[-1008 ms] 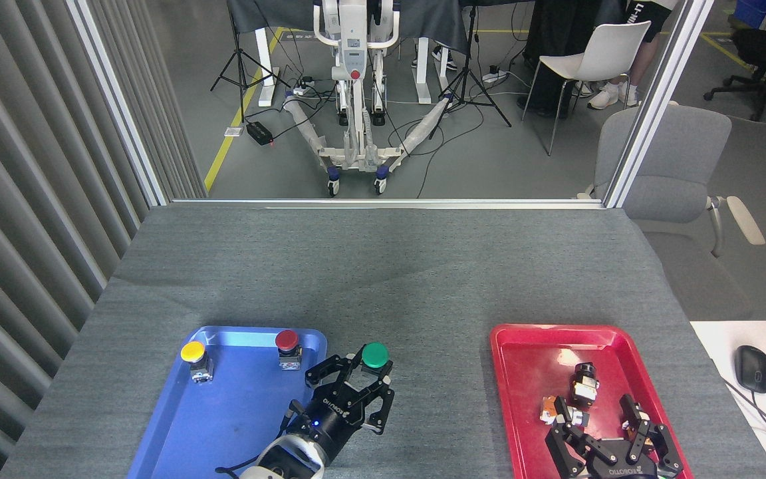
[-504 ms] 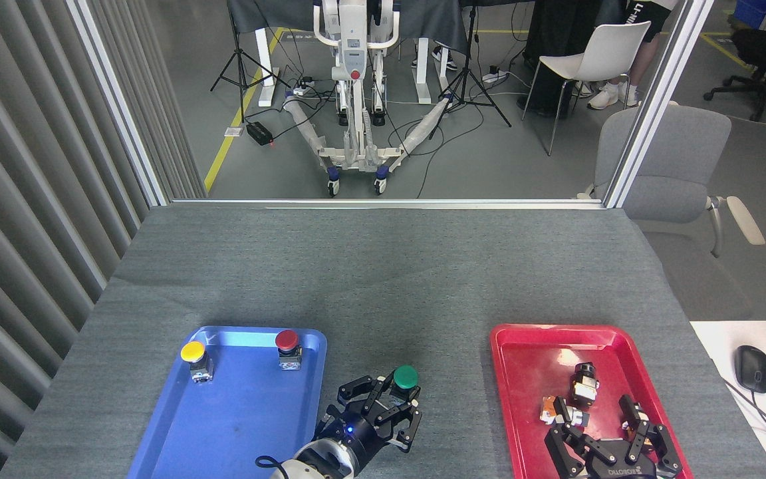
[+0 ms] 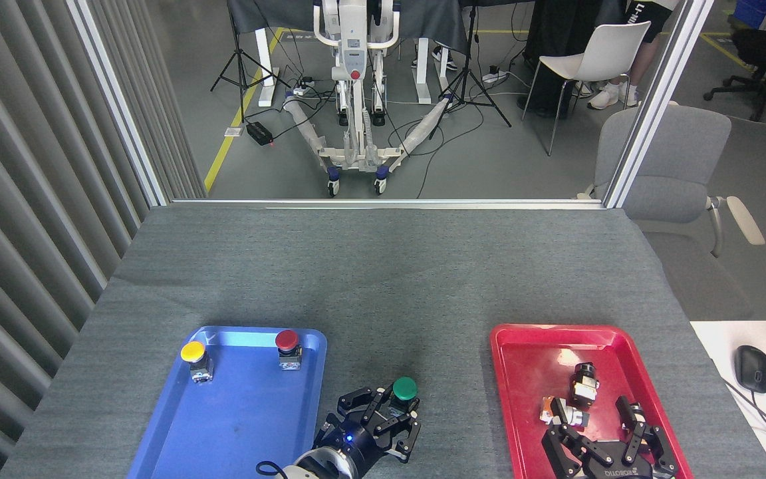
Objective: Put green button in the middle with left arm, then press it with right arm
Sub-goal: 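Carry the green button to the table middle and set it down, then open the left gripper and withdraw it back to the blue tray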
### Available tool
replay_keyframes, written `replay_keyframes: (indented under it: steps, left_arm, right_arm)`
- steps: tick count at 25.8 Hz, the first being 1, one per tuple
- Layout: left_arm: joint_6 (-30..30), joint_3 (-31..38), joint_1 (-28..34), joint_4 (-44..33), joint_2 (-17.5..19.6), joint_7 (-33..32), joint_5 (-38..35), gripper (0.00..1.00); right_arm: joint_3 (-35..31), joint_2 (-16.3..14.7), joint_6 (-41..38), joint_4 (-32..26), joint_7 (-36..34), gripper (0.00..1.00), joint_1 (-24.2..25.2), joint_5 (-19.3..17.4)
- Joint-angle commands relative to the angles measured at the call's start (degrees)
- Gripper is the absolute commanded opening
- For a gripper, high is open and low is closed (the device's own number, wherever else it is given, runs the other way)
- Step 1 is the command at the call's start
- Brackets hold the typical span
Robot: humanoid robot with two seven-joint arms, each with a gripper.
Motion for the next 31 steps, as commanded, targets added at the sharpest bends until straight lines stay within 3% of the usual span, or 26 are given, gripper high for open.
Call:
replay_keyframes:
  steps: [1,3,4,5,10,15,19,22,26,31]
  left_arm:
    - [-1.8,0.0,0.0,0.1,-0.2,0.4,0.2,0.31]
    - [-2.0,0.0,0.0,0.0,-0.2,1.4,0.4,0.59]
    - [-2.0,0.0,0.0,-0.2,-0.3,2.0,0.4,0.77]
    - [-2.0,0.0,0.2,-0.3,-0.3,2.5,0.4,1.00]
    - [-1.7,0.2,0.8,-3.2,0.0,3.3,0.4,1.00]
    - [0.6,1.1,7.5,-16.9,1.1,2.8,0.2,1.00]
    - [12.3,3.4,16.1,-32.8,5.5,2.9,0.2,1.00]
    - [21.3,5.7,20.4,-39.4,8.2,2.6,0.3,1.00]
    - [23.0,12.6,23.2,-39.9,9.2,2.0,1.3,1.00]
    - [21.1,18.1,25.7,-38.7,9.6,2.1,3.6,1.00]
  right_arm:
    - [0.0,0.1,0.0,0.4,0.1,0.99,0.0,0.0]
    - [0.1,0.2,0.0,0.6,0.1,0.99,-0.1,0.0]
    - [0.1,0.2,0.0,0.6,0.1,0.99,-0.1,0.0]
    - [0.1,0.3,0.0,0.6,0.1,0.99,-0.2,0.0]
    - [0.2,0.7,0.0,0.6,0.1,0.99,-1.0,0.1]
    - [0.4,1.5,0.1,0.6,0.1,0.96,-1.2,1.0]
    - [1.5,2.1,0.3,0.6,0.0,0.87,-1.2,1.9]
    - [2.5,2.4,0.4,0.6,0.0,0.81,-1.3,2.0]
    - [3.4,3.1,0.3,0.7,0.0,0.57,-2.2,2.5]
    - [7.9,4.2,1.3,3.8,0.5,0.11,-5.7,6.6]
